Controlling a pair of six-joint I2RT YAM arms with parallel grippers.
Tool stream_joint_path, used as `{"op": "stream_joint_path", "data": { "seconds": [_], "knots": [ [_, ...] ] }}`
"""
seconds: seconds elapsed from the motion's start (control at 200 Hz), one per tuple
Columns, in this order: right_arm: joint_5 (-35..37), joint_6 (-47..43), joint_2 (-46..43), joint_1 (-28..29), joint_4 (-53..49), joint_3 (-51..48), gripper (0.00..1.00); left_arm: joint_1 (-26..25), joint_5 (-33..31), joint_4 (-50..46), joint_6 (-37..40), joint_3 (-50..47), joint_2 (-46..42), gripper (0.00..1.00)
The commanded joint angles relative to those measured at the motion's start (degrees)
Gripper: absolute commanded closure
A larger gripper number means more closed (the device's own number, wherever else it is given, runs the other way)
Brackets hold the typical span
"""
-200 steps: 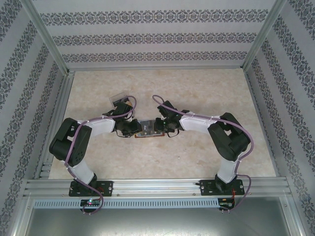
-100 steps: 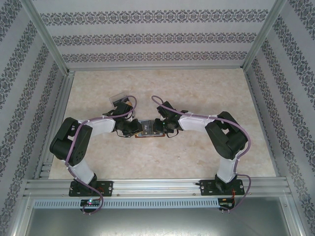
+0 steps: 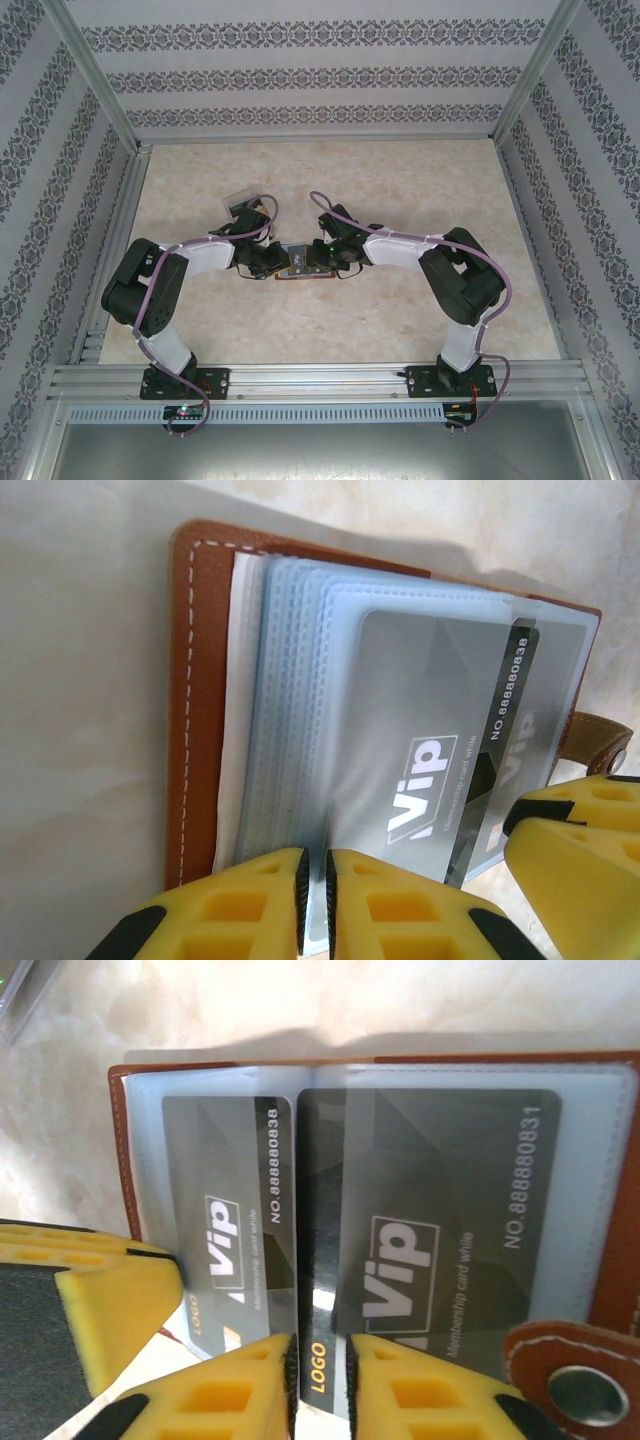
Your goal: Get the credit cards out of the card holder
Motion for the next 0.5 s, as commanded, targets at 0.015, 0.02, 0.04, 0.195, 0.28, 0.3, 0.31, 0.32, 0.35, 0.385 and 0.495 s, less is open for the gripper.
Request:
{"op": "stream_joint_path", "data": {
  "seconds": [0.015,0.02,0.04,0.195,0.28,0.3,0.31,0.32,0.35,0.385,0.495],
  "knots": [
    [-2.34,1.31,1.47,-0.11,1.91,1.22,0.74,0.16,-0.01,-0.43,0.38,-0.09,1.41,0.84],
    [-2.4,1.31,1.52,-0.15,2.02,1.22,0.74,0.19,0.03,-0.42,0.36,-0.13,1.43,0.84],
    [-2.64,1.4,1.65,-0.19,2.23,1.15,0.74,0.22,0.0,-0.38,0.35,-0.11,1.45,0.84],
    [-3.25,1.69,2.91,-0.46,2.44,1.57,0.74,0.21,0.17,-0.36,0.27,-0.13,1.54,0.84],
    [-3.56,1.75,3.32,-0.6,2.6,1.51,0.74,0.2,0.25,-0.41,0.29,-0.21,1.54,0.84],
    [-3.79,1.78,3.49,-0.68,2.75,1.52,0.74,0.2,0.3,-0.41,0.25,-0.19,1.52,0.84],
    [-3.89,1.82,3.51,-0.69,2.8,1.55,0.74,0.19,0.33,-0.41,0.25,-0.24,1.53,0.84],
    [-4.04,1.78,3.58,-0.7,2.99,1.47,0.74,0.22,0.38,-0.34,0.25,-0.19,1.45,0.84],
    [-4.49,1.9,3.72,-0.74,3.59,1.4,0.74,0.22,0.34,-0.32,0.26,-0.18,1.54,0.84],
    [-5.18,2.05,3.79,-0.81,4.34,1.22,0.74,0.22,0.47,-0.32,0.25,-0.25,1.54,0.84],
    [-6.97,2.55,3.96,-0.81,6.21,1.18,0.77,0.11,0.45,-0.32,0.26,-0.09,1.63,0.84]
  ]
}}
